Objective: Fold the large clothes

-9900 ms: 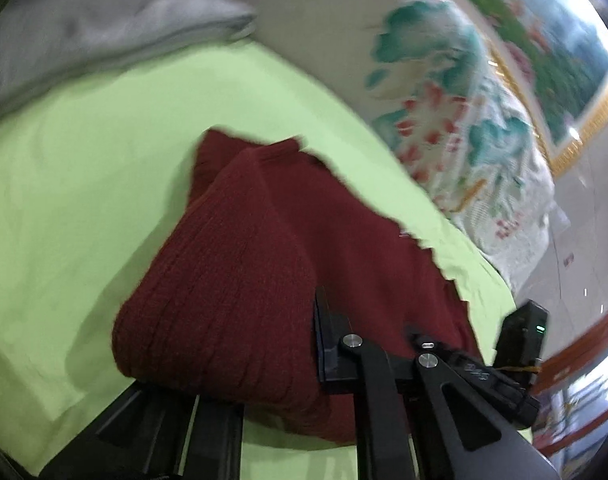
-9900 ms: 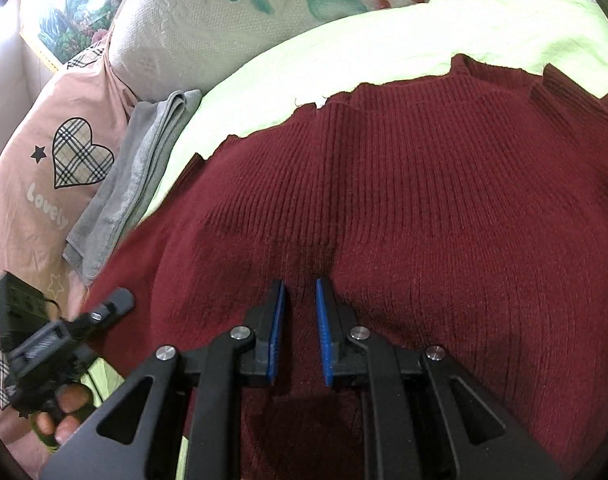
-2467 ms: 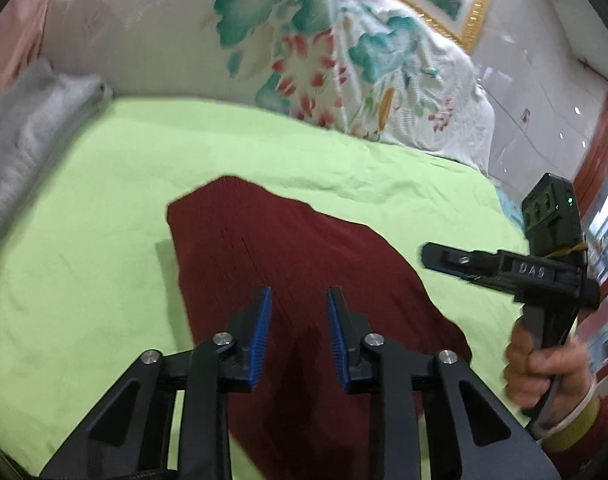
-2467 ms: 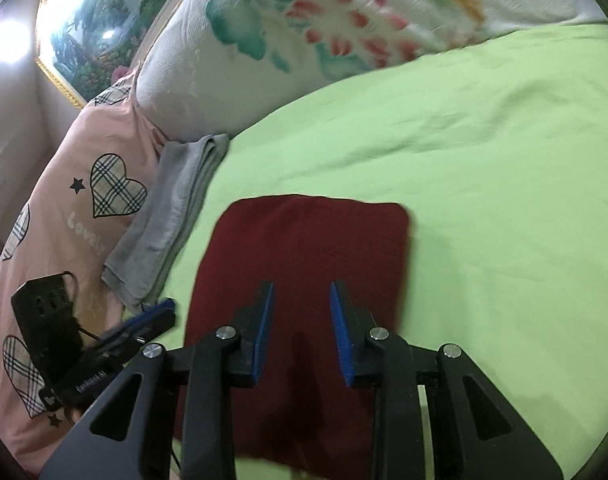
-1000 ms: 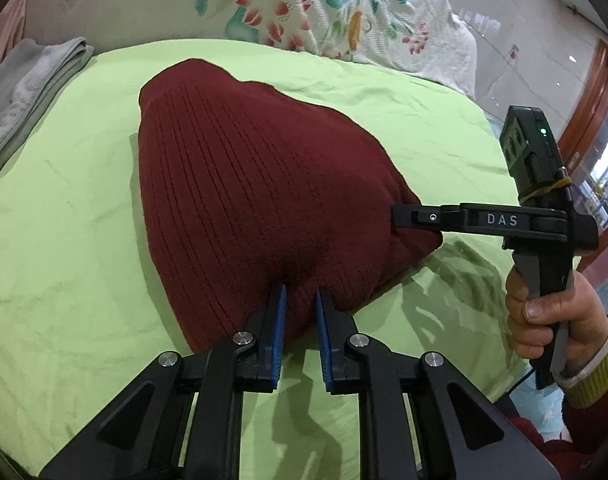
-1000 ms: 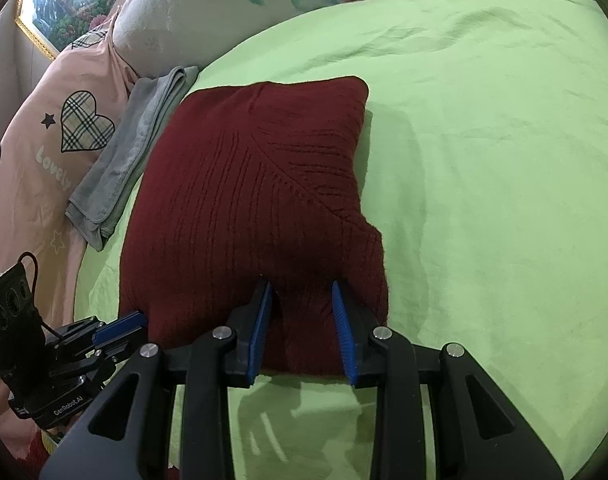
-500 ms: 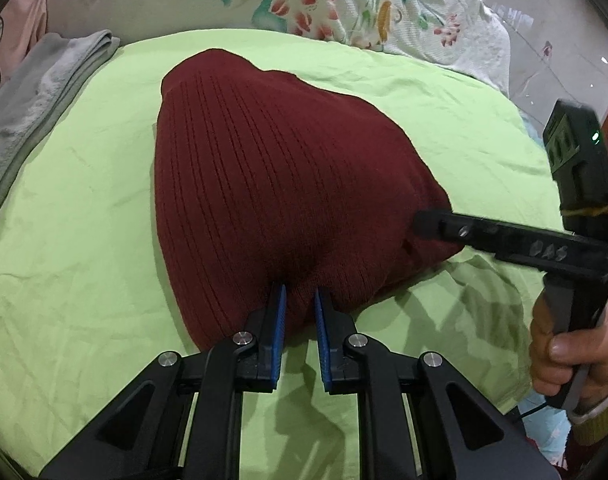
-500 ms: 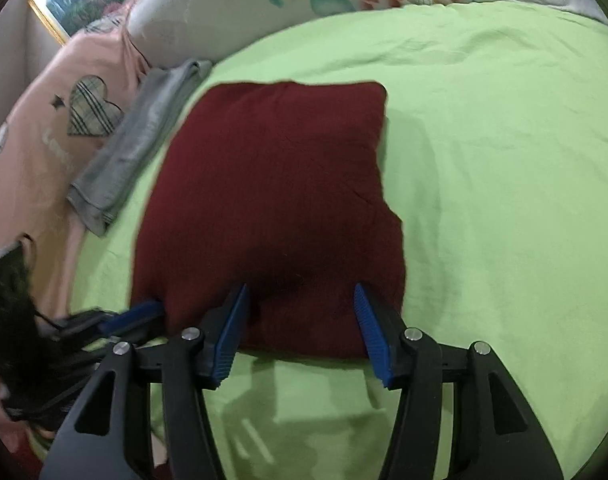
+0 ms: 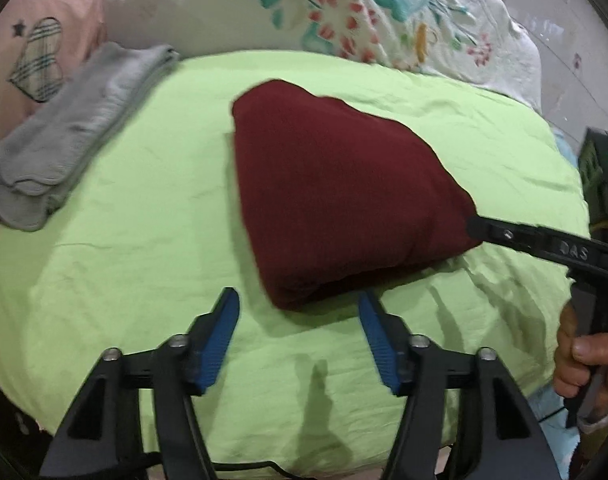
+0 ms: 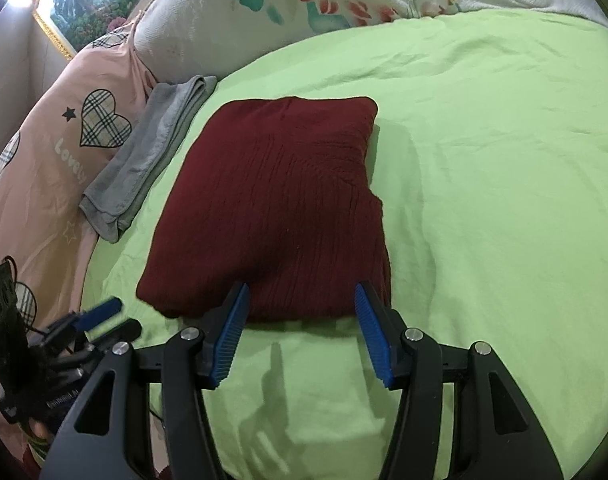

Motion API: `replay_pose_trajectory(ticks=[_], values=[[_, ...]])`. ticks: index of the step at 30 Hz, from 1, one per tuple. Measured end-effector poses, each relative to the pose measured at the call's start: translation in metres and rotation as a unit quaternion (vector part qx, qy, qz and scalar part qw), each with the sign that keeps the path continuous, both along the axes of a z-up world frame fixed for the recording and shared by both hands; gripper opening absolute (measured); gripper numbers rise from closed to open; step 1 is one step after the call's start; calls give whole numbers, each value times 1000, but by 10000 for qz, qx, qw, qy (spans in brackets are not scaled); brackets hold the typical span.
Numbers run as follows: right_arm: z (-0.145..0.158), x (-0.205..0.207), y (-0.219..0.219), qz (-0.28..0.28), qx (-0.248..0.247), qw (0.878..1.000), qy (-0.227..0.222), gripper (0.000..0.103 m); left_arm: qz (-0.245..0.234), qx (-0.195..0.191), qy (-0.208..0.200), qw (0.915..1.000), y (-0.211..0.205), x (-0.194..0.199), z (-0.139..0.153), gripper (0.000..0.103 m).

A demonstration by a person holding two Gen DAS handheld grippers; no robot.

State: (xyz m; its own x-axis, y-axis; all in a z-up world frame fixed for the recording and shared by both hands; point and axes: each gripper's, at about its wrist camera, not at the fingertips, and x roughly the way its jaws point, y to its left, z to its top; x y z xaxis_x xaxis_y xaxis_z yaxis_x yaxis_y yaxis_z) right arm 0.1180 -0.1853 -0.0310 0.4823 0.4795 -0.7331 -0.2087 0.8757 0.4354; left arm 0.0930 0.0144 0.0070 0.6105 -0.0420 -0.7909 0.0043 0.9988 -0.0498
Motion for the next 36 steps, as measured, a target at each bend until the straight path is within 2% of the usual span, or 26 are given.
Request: replay_pose_trajectory(ticks=[6, 9, 12, 16, 18, 22, 24, 25, 27, 30, 36], values=[[3, -30, -5, 24, -213, 9997, -107, 72, 303, 134, 4, 9995, 12, -17, 0, 80], [0, -46, -6, 16, -387, 9992, -124, 79, 417, 282, 61, 9987, 12, -25, -5, 82], [-3, -60, -11, -76, -548, 9983, -156, 80, 549, 459, 188, 9973, 13, -31, -12, 82], [-5, -79, -18, -186, -621, 9976, -257, 81, 920, 850, 435, 9912, 14, -40, -26, 82], [-6, -85, -22, -215, -624, 9974, -291, 81, 1032, 842, 466, 9900, 16, -46, -30, 82], [-7, -90, -22, -169, -721, 9967, -342, 82, 1268, 530, 166, 9904, 23, -65, -29, 82], [-9, -91, -20, -84, -780, 9964, -325, 82, 1254, 526, 81, 9907, 22, -71, -27, 82], [-10, -92, -18, -49, -797, 9963, -318, 82, 1191, 563, 108, 9912, 22, -70, -27, 82], [-10, -93, -13, 70, -834, 9960, -314, 82, 755, 665, 266, 9946, 15, -69, -27, 82], [-1, -94, -7, 272, -891, 9948, -414, 82, 653, 864, 363, 9935, 11, -67, -22, 82], [43, -90, 0, 679, -1020, 9896, -756, 83, 591, 1025, -88, 9929, 18, -65, 23, 86]])
